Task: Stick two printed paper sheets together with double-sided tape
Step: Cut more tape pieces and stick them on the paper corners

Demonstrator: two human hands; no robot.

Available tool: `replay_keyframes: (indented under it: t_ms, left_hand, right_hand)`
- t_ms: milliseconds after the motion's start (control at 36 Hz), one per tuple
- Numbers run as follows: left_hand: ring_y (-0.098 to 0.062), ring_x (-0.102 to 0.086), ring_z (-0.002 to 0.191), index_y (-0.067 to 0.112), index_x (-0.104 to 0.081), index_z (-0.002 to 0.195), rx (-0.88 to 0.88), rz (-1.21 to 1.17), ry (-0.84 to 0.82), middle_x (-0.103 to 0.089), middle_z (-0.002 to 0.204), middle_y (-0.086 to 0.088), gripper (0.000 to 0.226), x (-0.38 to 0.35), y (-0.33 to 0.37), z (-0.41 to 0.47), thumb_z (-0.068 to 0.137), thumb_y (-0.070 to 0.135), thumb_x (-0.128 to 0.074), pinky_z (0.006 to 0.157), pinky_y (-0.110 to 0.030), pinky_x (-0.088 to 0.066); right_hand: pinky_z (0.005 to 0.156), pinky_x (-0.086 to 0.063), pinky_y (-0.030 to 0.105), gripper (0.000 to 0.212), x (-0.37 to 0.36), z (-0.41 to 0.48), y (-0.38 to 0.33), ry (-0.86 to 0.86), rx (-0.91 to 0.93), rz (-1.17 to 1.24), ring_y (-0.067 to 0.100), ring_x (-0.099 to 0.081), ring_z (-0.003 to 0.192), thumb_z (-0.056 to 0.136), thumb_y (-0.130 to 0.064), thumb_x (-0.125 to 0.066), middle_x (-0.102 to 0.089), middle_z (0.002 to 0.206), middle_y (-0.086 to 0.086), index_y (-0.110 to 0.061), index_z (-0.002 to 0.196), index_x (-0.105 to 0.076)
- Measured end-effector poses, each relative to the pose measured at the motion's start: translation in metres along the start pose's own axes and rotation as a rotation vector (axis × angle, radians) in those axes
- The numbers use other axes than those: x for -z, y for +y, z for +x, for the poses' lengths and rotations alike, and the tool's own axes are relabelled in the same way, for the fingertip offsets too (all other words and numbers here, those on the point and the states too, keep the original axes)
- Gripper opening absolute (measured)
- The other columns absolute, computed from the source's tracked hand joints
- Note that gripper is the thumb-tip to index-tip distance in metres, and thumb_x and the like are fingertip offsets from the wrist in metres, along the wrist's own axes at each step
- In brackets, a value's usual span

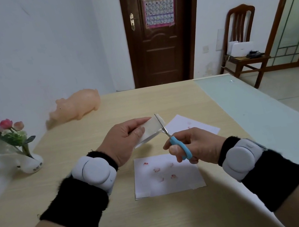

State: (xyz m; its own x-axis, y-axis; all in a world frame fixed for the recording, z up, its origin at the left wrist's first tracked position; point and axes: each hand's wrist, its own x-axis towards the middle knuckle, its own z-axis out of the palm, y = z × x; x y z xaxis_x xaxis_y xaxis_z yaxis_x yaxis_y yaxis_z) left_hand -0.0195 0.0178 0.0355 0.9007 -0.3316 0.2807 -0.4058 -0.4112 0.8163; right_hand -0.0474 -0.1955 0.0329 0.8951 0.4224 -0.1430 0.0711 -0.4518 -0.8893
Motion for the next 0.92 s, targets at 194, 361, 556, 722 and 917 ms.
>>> replay_keyframes:
  t_ms: [194,361,556,722,917]
  left_hand:
    - [-0.003,-0.057,0.104,0.047,-0.057,0.103,0.007,0.006,-0.005,-0.064,0.107,0.017,0.026,0.0006,-0.0016,-0.0004,0.085,0.031,-0.048,0.088,-0.012,-0.038]
    - [0.004,-0.056,0.102,0.047,-0.057,0.104,0.015,0.016,-0.001,-0.063,0.107,0.02,0.029,-0.0001,-0.0004,-0.0001,0.08,0.034,-0.045,0.086,-0.003,-0.037]
    - [0.01,-0.054,0.098,0.038,-0.057,0.112,0.012,0.033,0.008,-0.063,0.108,0.014,0.03,0.0005,0.0005,0.0,0.095,0.014,-0.05,0.083,0.001,-0.034]
    - [-0.001,-0.054,0.104,0.039,-0.056,0.113,0.022,0.055,0.023,-0.062,0.109,0.016,0.033,0.0001,0.0001,0.0006,0.095,0.012,-0.049,0.085,-0.002,-0.034]
    - [0.017,-0.053,0.094,0.048,-0.055,0.103,-0.003,0.033,0.033,-0.059,0.102,0.028,0.038,0.0002,0.0033,0.0021,0.095,0.011,-0.048,0.083,0.001,-0.034]
  right_hand:
    - [0.056,-0.04,0.028,0.047,-0.0002,0.0001,0.0014,-0.003,0.001,0.022,0.021,-0.047,0.069,0.053,-0.059,-0.067,-0.063,0.066,0.002,-0.024,0.085,-0.069]
    - [0.052,-0.037,0.026,0.039,-0.001,0.0008,0.0029,0.006,0.01,0.013,0.023,-0.045,0.068,0.053,-0.061,-0.067,-0.061,0.062,0.0,-0.027,0.073,-0.066]
    - [0.048,-0.033,0.022,0.034,-0.0022,0.0009,0.0042,0.026,0.028,0.0,0.023,-0.043,0.066,0.055,-0.059,-0.064,-0.059,0.057,-0.001,-0.027,0.067,-0.063]
    - [0.047,-0.032,0.022,0.034,-0.0021,0.0009,0.0042,0.054,0.059,-0.011,0.021,-0.041,0.061,0.056,-0.058,-0.064,-0.057,0.055,0.0,-0.025,0.063,-0.061]
    - [0.046,-0.035,0.019,0.03,-0.0025,-0.0001,0.0037,0.125,0.11,-0.038,0.014,-0.044,0.051,0.067,-0.05,-0.068,-0.056,0.05,-0.005,-0.022,0.064,-0.06]
